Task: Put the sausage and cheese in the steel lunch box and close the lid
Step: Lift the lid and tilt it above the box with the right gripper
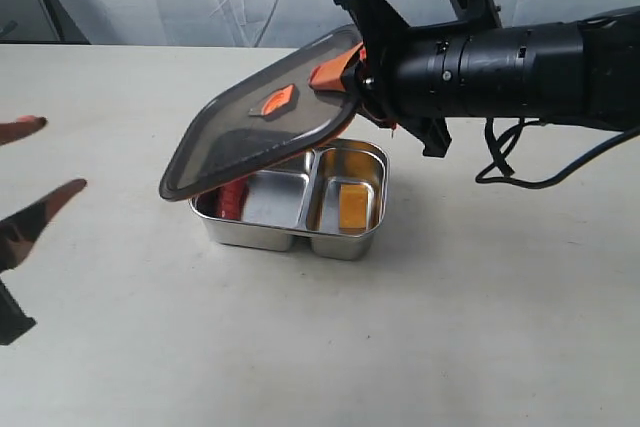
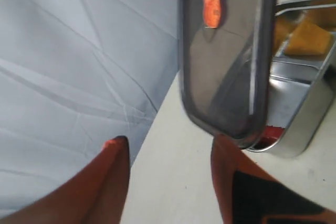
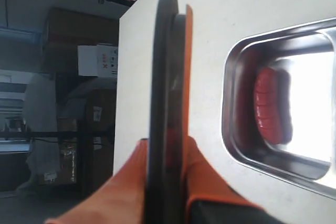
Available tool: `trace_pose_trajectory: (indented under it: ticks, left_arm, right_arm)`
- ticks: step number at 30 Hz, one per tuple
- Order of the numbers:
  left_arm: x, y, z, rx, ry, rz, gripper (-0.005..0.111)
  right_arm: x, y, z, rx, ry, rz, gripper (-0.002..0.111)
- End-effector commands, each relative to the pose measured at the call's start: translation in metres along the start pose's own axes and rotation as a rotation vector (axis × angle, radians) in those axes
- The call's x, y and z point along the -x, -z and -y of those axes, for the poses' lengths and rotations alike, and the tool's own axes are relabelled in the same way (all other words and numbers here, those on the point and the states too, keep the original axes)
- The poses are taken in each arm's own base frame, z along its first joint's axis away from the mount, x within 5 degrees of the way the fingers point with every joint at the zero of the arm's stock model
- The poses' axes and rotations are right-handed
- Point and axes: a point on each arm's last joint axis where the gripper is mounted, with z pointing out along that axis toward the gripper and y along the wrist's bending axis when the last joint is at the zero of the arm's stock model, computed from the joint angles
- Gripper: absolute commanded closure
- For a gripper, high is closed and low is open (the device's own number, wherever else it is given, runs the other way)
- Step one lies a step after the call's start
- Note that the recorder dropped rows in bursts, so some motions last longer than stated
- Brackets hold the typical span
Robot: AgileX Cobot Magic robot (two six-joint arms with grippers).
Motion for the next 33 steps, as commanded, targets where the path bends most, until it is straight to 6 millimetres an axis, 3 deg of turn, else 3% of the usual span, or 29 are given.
trace_pose_trajectory:
  ticks: [1, 9, 17, 20, 24, 33]
  left_arm:
    - [0.003, -0.025, 0.012, -0.077, -0.087, 0.015, 0.06]
    - [0.002, -0.046, 0.016, -0.057, -0.069, 0.023, 0.06]
    - [0.003, -0.052, 0.015, -0.02, -0.063, 0.037, 0.06]
    - [0.004, -0.052, 0.013, 0.003, -0.06, 0.052, 0.06]
    - [0.006, -0.052, 0.01, 0.039, -0.024, 0.075, 0.06]
    - [0.007, -0.051, 0.009, 0.036, 0.136, 0.083, 0.06]
  right_arm:
    - [0.01, 0.003, -0.015, 0.039, 0.006, 0.042, 0.109]
    - [0.025, 0.002, -0.005, -0.059, -0.06, 0.171, 0.109]
    - [0.017, -0.002, 0.0, -0.089, -0.085, 0.167, 0.109]
    - [0.016, -0.002, 0.002, -0.105, -0.021, 0.166, 0.109]
    - [0.016, -0.002, 0.002, -0.12, 0.208, 0.149, 0.109]
    - [0.009, 0.0, -0.007, -0.046, 0.418, 0.079, 0.109]
